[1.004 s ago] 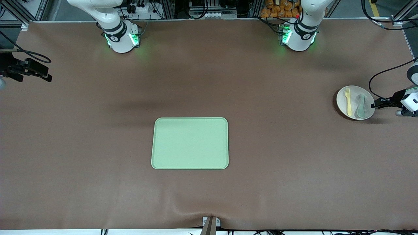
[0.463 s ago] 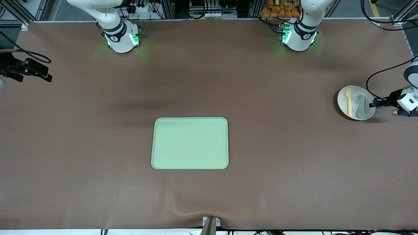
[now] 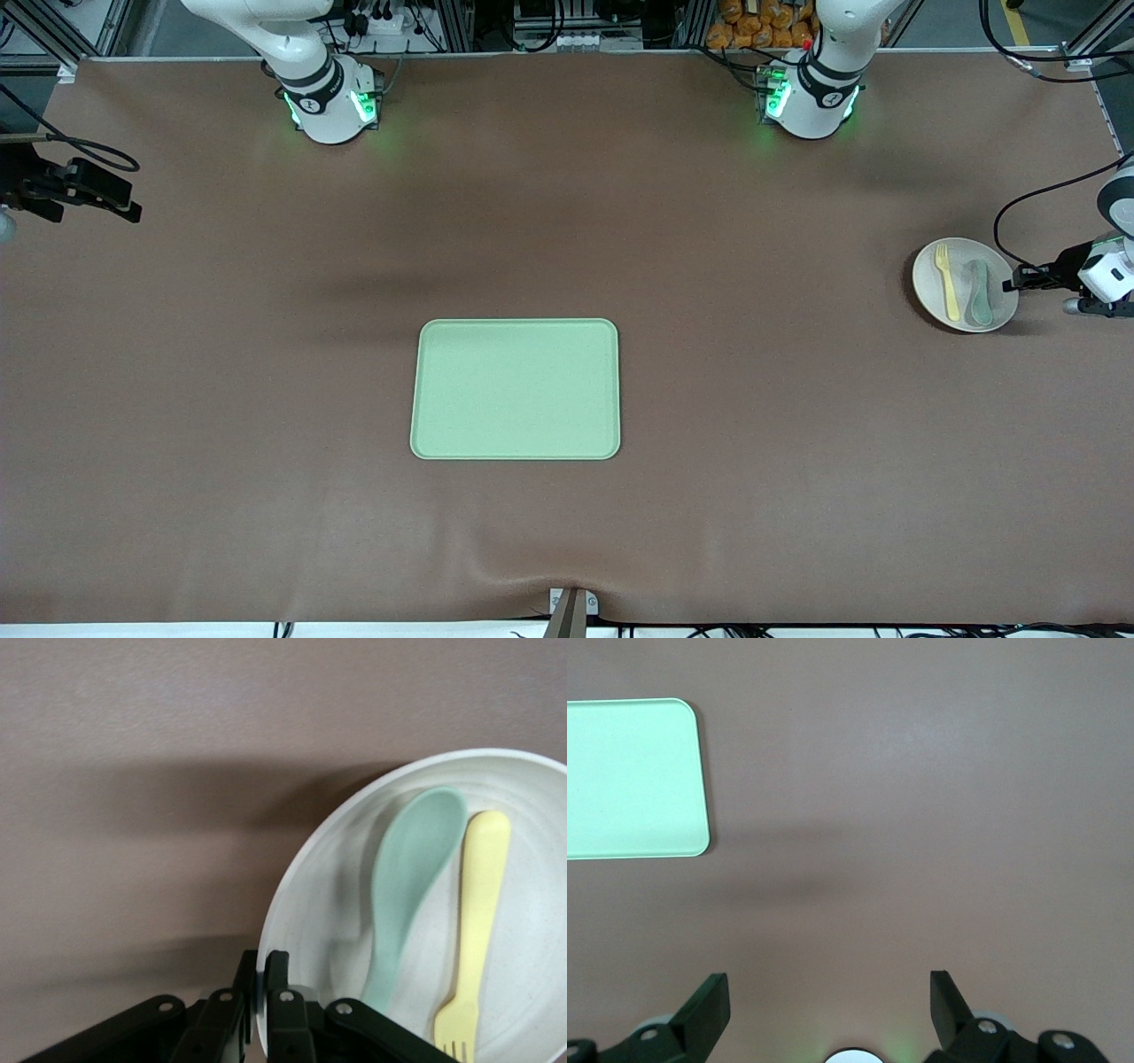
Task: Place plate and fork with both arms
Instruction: 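Lower the left gripper onto the plate rim and close on it, then carry the plate with the left gripper onto the green tray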
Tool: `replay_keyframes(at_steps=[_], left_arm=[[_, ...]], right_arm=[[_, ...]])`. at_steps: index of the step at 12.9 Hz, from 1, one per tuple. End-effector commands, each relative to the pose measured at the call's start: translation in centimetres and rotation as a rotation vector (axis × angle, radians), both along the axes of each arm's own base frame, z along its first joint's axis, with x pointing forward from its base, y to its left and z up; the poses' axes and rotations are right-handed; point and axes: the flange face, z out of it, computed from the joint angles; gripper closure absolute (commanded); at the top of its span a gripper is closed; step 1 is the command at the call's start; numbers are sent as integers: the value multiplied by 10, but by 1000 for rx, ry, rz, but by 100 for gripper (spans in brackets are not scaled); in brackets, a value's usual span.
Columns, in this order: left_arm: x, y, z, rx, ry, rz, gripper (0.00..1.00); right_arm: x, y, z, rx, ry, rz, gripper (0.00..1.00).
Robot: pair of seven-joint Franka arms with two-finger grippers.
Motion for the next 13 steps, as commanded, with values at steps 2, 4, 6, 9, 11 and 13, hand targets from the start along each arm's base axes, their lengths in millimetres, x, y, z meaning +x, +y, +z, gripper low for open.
replay_keyframes(at_steps=[2,4,6,9,11,13], left_arm=[[19,-8,17,-39,-14,-46,100],[38,-19,32,-58,-17,-76,100],[60,-23,60,-83,-22,-106,100],[87,-51,74,-148,-69,-104,100],[103,-83,77,-185,-69,-75,100],[126,-128,89,-203,-73,-64,100]], right_arm=[[0,2,0,-4,-3,-10,0],[0,3,0,-4,-3,-8,0],[-1,2,0,-4,0,-10,0],[-1,2,1,-4,0,-10,0],[-1,3,1,-4,0,-8,0],[-1,3,1,-4,0,-8,0]])
